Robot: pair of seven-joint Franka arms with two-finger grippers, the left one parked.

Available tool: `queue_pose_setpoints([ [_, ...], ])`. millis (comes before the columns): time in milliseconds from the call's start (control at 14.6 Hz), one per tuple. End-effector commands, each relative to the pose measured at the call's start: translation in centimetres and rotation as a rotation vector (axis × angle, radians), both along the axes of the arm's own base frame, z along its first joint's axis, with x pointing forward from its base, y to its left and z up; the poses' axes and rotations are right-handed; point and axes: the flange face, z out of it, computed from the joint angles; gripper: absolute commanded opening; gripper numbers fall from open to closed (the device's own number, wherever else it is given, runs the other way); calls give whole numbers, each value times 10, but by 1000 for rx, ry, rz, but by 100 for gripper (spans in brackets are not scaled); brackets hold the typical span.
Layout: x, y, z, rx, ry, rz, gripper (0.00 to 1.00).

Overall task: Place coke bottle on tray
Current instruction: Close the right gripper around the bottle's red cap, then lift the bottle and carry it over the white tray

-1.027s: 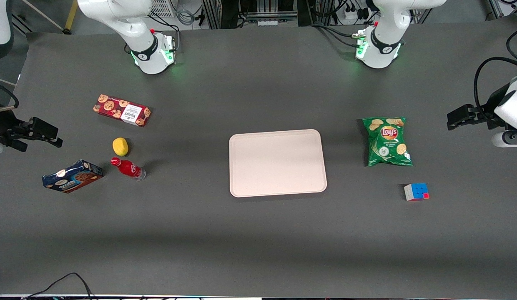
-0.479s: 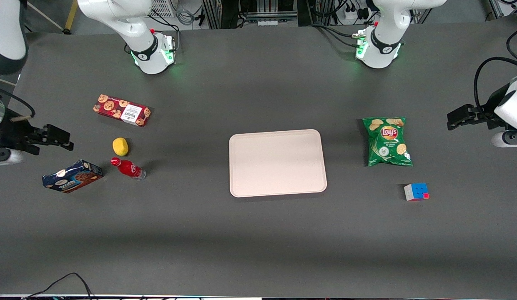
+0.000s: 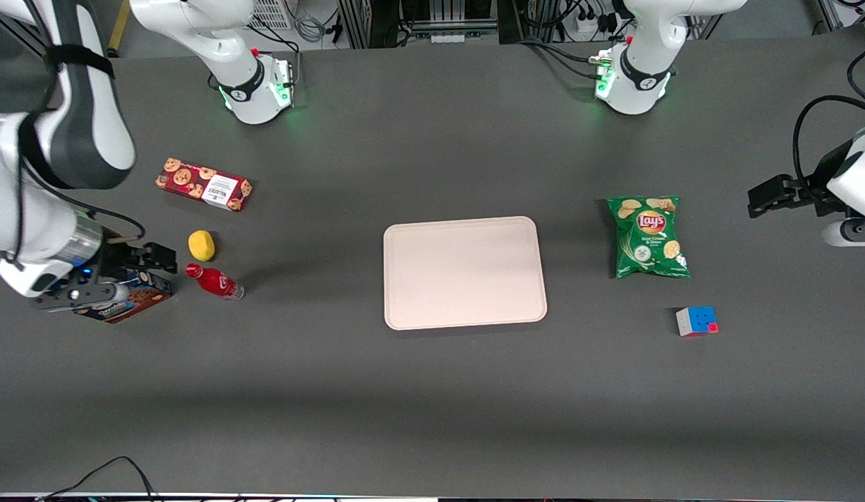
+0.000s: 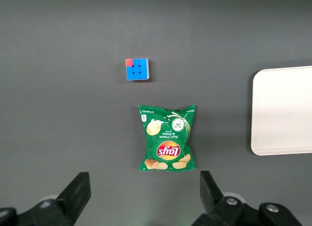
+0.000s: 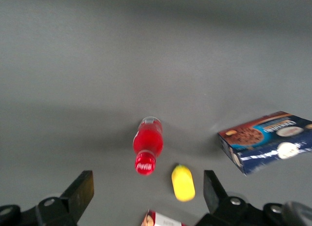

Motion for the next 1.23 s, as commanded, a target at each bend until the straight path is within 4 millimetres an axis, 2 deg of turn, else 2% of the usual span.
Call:
queue_pose_setpoints([
  [0,-36,2,-52,-13,-42,-6,100],
  [205,-54,2,-92,-9,-66,2,100],
  [479,-56,2,-102,-9,-57,4,100],
  [548,-56,2,-103,-9,-57,5,97],
  [616,-56,2,-103,-9,-57,5,79],
  [753,-55,2,-103,-9,-59,5,33],
  [822,-55,2,-102,-9,-62,5,18],
  [959,-53,1,-100,-9,-81,9,3],
  [1164,-51,2,-90,-8,-100,9,0],
])
